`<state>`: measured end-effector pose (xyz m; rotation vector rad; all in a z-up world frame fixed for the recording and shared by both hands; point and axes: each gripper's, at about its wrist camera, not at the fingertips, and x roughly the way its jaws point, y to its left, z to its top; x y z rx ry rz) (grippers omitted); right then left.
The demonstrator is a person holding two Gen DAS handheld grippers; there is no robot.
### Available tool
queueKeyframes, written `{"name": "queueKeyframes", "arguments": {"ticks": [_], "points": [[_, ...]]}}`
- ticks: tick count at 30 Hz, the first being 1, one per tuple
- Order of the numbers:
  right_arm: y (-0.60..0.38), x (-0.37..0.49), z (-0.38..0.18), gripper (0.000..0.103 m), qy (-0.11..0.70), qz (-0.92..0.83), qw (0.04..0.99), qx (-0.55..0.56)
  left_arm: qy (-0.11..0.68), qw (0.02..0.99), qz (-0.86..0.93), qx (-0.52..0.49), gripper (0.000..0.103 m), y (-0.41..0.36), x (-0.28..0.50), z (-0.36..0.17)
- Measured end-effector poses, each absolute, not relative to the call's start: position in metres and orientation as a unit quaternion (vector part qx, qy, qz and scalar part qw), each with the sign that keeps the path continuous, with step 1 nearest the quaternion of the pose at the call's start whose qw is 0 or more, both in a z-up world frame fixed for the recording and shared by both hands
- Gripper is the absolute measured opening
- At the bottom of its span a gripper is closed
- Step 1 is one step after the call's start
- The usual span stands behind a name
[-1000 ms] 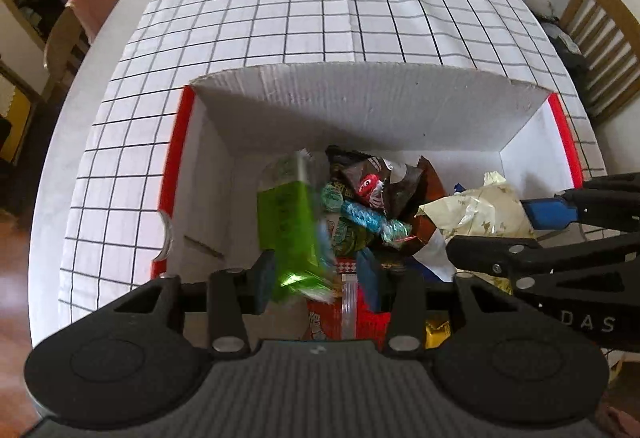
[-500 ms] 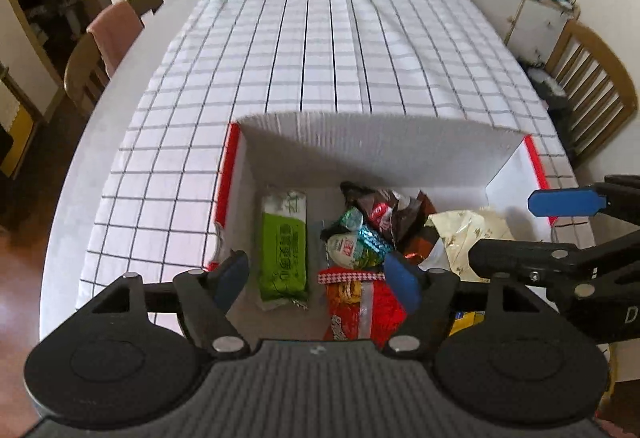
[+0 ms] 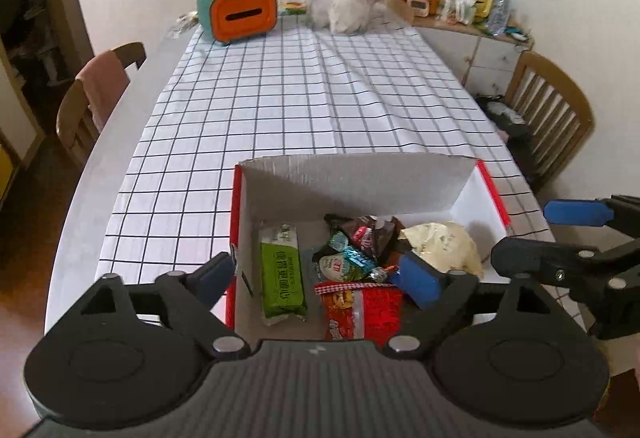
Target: Organize snacks
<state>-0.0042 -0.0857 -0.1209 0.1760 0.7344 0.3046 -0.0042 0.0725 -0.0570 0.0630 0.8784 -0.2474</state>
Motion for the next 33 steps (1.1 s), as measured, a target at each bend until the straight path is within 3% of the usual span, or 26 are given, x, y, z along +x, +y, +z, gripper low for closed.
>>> {"name": "queueKeyframes", "arguments": {"ticks": [4,33], "points": [[-0.08,-0.024,-0.123,0.103,0.345,0.122,0.927,0.087,0.417,0.899,-0.131,0.028,0.102,0.076,-0.014,-0.055],[-0.083,-0.074,-0.125,0.103,0.31,0.039,0.941,0.127,0.422,0.894,-0.144,0.042,0.102,0.064,-0.044,-0.054]]}}
